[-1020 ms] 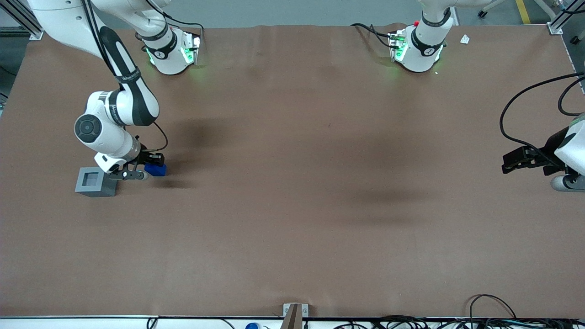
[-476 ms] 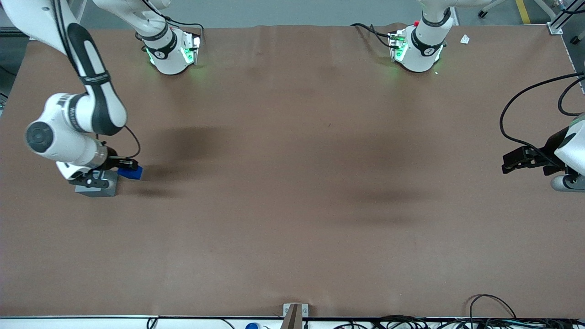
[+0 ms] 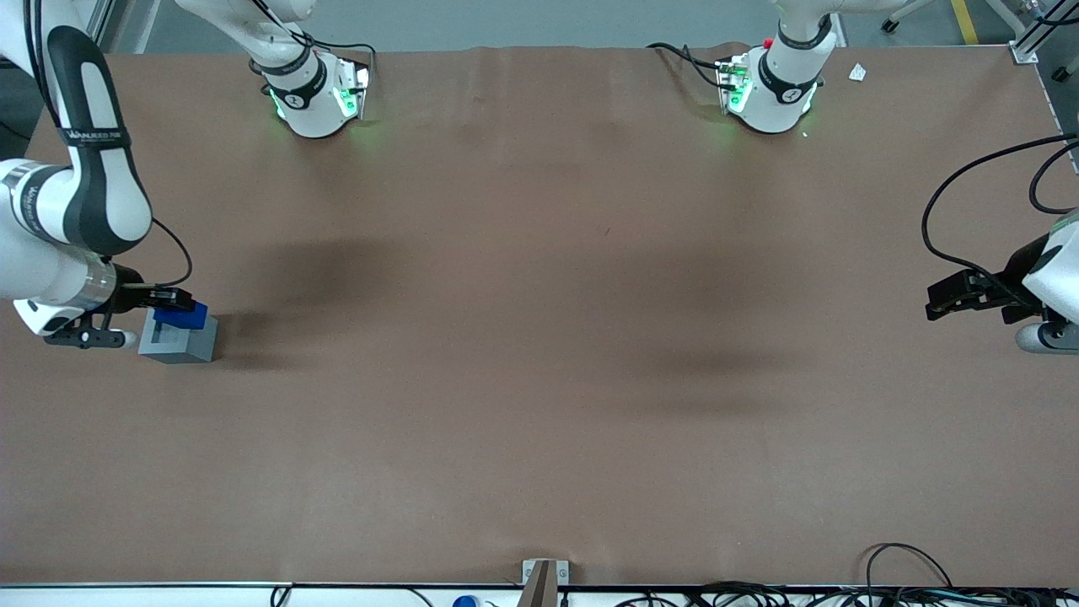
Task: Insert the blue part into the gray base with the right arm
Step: 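Carry the blue block over the gray base's opening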
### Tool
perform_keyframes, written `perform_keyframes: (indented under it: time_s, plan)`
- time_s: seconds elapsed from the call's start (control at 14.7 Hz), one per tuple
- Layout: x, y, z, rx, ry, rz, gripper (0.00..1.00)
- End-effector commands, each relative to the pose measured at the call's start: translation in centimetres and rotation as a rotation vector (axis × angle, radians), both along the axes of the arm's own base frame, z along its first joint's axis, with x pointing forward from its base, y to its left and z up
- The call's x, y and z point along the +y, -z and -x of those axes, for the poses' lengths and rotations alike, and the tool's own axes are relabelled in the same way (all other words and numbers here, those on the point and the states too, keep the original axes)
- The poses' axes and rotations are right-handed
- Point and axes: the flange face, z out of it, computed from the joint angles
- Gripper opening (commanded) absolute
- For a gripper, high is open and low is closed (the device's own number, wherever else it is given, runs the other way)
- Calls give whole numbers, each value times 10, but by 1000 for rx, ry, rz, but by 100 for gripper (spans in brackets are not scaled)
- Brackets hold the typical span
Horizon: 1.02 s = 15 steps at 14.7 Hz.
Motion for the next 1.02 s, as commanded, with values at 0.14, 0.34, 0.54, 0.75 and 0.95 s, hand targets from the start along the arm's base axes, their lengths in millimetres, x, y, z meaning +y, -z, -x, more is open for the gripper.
perform_keyframes:
  time_s: [0.14, 0.34, 0.54, 0.75, 0.95]
  plan:
    - [-32, -14, -9, -33, -46, -1, 6]
    - [-40, -6, -12, -28, -38, 3, 6]
    - [-47, 4, -18, -21, -50, 4, 6]
    - [-54, 14, -21, -25, -45, 6, 6]
    - [-54, 20, -20, -15, -45, 3, 6]
